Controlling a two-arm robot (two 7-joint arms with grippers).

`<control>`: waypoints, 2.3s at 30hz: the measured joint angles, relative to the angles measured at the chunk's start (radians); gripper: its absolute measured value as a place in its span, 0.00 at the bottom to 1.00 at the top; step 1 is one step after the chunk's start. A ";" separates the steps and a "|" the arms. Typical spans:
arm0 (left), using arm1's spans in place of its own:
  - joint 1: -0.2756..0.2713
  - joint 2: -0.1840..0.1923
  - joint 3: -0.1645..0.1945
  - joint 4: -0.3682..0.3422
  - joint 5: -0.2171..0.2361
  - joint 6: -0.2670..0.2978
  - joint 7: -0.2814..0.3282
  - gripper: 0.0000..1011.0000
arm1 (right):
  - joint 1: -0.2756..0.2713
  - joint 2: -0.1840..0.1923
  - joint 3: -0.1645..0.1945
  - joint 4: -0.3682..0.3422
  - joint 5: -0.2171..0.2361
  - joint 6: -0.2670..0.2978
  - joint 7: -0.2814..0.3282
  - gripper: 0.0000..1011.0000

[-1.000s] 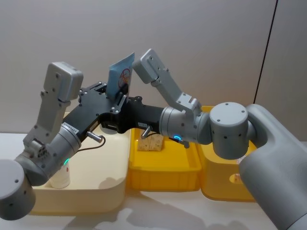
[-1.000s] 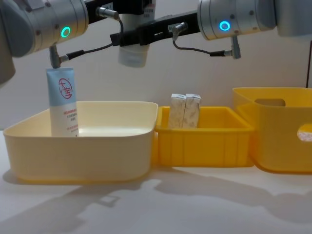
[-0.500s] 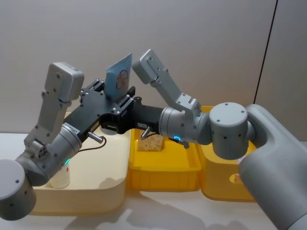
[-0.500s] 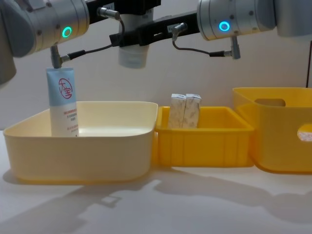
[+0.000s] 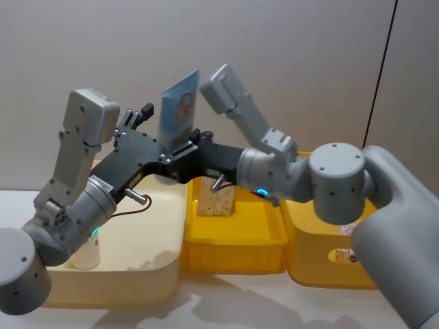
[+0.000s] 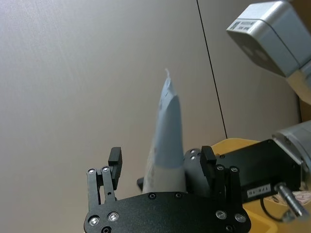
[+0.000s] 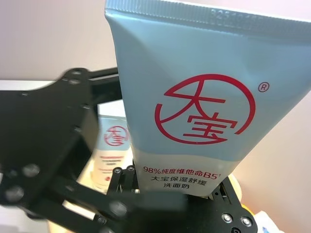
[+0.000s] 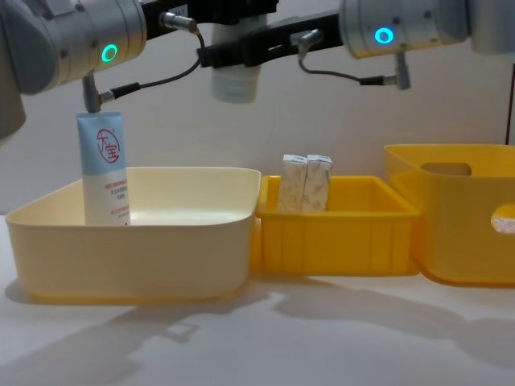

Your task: Bimanual collaborative sorting of washing and personal care products

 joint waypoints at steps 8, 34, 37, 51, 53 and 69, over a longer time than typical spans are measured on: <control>0.000 0.000 0.000 0.000 0.000 0.000 0.000 0.99 | -0.009 0.052 0.034 -0.041 -0.001 0.005 -0.045 0.57; 0.000 0.000 0.000 0.000 0.000 0.000 0.001 0.99 | -0.017 0.213 0.154 -0.141 -0.061 0.128 -0.221 0.57; 0.000 0.000 0.000 0.000 0.000 0.000 0.001 0.99 | -0.020 0.222 0.170 -0.147 -0.061 0.165 -0.234 0.57; 0.000 0.000 0.000 0.000 0.000 0.000 0.001 0.99 | -0.029 0.225 0.226 -0.149 -0.016 0.341 -0.233 0.57; 0.000 0.000 0.000 0.000 0.000 0.000 0.001 0.99 | -0.027 0.220 0.230 -0.140 -0.004 0.369 -0.225 0.57; 0.000 0.000 0.000 0.000 0.000 0.000 0.001 0.99 | -0.005 0.187 0.233 -0.074 0.055 0.487 -0.168 0.57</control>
